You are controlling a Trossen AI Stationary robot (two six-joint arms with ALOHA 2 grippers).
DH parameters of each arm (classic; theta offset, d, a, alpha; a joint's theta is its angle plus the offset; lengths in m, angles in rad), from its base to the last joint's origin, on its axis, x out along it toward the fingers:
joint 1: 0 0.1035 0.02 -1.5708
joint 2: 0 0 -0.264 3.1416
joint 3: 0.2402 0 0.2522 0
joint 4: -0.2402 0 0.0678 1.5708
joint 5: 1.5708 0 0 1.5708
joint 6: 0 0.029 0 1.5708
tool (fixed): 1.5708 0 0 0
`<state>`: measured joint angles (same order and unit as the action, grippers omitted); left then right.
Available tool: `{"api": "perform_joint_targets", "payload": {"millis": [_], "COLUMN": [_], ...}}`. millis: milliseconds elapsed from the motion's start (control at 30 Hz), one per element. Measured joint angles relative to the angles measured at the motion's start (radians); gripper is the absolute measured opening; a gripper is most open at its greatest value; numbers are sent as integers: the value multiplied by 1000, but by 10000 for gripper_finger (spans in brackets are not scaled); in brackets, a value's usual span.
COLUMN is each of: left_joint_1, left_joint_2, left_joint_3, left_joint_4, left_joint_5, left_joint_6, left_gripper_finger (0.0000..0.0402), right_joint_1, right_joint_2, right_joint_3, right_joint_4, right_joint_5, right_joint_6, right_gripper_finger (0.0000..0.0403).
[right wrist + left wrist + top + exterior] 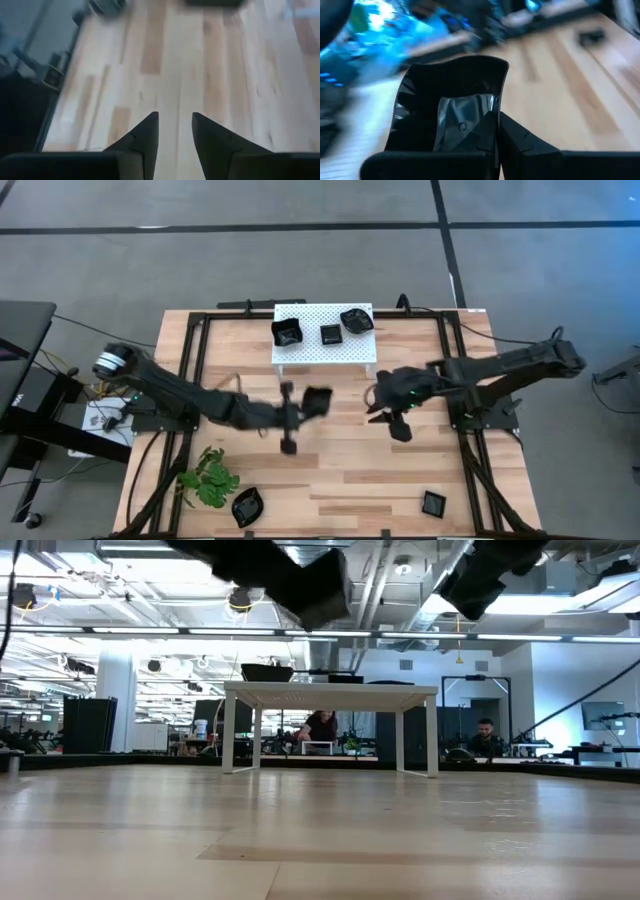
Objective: Pick & Place Mini shaped plates
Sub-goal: Stack the distorted square plate on top of the other distorted square plates on the shelf
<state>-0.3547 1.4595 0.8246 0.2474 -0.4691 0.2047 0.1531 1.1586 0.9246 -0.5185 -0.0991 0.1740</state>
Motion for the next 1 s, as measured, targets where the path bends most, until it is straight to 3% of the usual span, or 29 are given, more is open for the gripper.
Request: {"api": "perform_joint_targets", "payload": {"millis": [200, 500, 1000], "left_joint_1": [205, 459, 574], "left_joint_2": [-197, -272, -177], "left_joint_3": [1, 1, -3], "left_joint_4": [-62, -215, -242], "left_joint_5": [-9, 21, 23], "left_joint_6": [1, 4, 71], "left_gripper_finger": [8, 8, 12], "right_joint_1": [10, -66, -108], "right_joint_2": [-70, -40, -41], "right_joint_3": [-246, -267, -268], "right_joint_4": [404, 396, 391], "right_joint_5": [-1, -4, -4], "right_joint_6": [-39, -19, -24], "right_gripper_finger": [113, 113, 113]}}
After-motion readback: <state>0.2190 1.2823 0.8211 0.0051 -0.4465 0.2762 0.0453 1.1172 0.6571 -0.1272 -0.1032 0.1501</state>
